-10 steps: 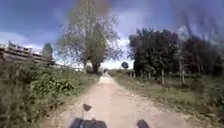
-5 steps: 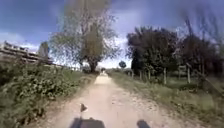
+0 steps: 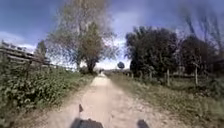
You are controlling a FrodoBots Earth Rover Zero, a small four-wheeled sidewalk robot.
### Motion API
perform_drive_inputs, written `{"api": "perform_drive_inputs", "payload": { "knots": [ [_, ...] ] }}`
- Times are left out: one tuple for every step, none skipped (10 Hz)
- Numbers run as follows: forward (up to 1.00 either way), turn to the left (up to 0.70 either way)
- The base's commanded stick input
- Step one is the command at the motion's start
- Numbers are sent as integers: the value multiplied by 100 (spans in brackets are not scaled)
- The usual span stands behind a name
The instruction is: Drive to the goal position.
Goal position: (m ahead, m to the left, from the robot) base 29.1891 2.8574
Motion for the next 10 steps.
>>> {"api": "perform_drive_inputs", "payload": {
  "knots": [
    [85, 0],
    [85, 0],
    [85, 0],
    [85, 0],
    [85, 0],
    [85, 0],
    [85, 0],
    [85, 0],
    [85, 0],
    [85, 0]
  ]
}}
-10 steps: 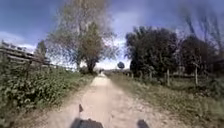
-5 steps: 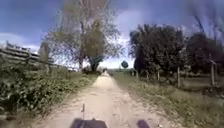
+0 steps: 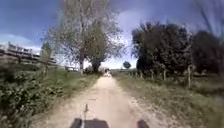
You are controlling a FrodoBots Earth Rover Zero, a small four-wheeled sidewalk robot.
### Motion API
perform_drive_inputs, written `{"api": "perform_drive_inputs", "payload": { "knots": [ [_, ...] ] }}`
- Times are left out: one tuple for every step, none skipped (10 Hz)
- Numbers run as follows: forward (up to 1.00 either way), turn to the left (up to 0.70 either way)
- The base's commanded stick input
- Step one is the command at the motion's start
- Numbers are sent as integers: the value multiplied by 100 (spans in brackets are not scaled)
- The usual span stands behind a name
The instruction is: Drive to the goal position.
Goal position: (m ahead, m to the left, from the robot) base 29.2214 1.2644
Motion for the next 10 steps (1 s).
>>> {"api": "perform_drive_inputs", "payload": {
  "knots": [
    [85, 0],
    [85, 0],
    [85, 0],
    [85, 0],
    [85, 0],
    [85, -10],
    [85, -31],
    [85, -12],
    [85, 0],
    [85, 0]
  ]
}}
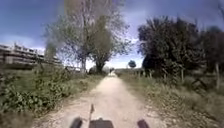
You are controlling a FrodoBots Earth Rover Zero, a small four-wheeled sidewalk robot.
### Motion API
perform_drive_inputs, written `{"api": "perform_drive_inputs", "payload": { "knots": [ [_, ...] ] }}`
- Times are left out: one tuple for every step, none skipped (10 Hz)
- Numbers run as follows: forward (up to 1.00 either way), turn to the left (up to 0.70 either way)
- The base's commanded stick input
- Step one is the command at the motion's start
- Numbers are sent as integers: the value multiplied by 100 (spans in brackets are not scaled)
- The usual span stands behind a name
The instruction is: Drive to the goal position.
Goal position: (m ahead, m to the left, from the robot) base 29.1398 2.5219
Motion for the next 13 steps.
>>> {"api": "perform_drive_inputs", "payload": {
  "knots": [
    [85, -7],
    [85, -30],
    [85, -20],
    [85, -9],
    [85, 0],
    [85, 0],
    [85, 0],
    [100, -2],
    [100, -38],
    [100, -16],
    [100, 0],
    [100, 0],
    [100, 0]
  ]
}}
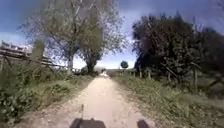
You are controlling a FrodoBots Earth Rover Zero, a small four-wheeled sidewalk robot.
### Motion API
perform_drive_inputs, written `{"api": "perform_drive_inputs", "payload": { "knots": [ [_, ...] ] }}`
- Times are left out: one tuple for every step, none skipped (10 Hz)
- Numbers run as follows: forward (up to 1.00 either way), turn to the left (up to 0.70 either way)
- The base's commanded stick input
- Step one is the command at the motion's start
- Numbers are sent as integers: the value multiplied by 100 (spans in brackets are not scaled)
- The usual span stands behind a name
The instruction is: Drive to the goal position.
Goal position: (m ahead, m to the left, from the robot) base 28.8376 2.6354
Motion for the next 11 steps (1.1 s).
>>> {"api": "perform_drive_inputs", "payload": {
  "knots": [
    [100, 0],
    [100, 0],
    [100, 0],
    [100, 0],
    [100, 0],
    [100, 0],
    [100, 0],
    [100, 0],
    [100, 0],
    [100, 0],
    [100, 0]
  ]
}}
